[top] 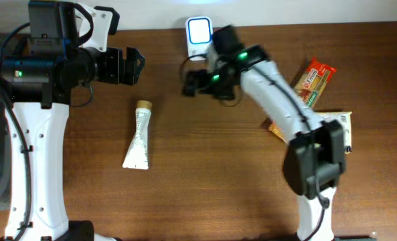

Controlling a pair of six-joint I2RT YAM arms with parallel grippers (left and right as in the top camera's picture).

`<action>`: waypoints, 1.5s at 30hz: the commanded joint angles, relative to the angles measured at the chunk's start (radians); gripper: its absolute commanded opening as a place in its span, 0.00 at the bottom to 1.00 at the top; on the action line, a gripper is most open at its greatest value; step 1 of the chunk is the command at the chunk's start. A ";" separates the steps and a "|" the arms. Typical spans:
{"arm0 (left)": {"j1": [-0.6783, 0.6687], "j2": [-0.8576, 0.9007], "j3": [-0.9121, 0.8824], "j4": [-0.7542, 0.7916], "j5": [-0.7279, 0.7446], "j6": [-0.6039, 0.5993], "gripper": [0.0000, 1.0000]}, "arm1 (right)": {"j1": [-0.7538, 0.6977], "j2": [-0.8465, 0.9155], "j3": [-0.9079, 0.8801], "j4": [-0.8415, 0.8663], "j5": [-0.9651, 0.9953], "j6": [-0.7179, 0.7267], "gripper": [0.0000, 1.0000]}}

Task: Scan the item barcode
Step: 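Reach the right gripper to the white tube and grasp it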

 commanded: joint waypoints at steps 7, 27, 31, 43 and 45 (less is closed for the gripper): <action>0.005 -0.005 0.004 0.002 0.004 0.016 0.99 | 0.264 0.263 0.007 0.356 -0.046 0.095 0.98; 0.005 -0.005 0.004 0.002 0.004 0.016 0.99 | 0.162 0.288 0.233 -0.443 0.376 -0.234 0.70; 0.005 -0.005 0.004 0.002 0.004 0.017 0.99 | 0.016 0.245 0.235 -0.504 0.205 -0.362 0.90; 0.005 -0.005 0.004 0.002 0.004 0.016 0.99 | -0.116 0.208 -0.143 -0.242 -0.220 -0.886 0.60; 0.005 -0.005 0.004 0.002 0.004 0.017 0.99 | -0.116 0.208 -0.160 -0.181 -0.221 -0.886 0.58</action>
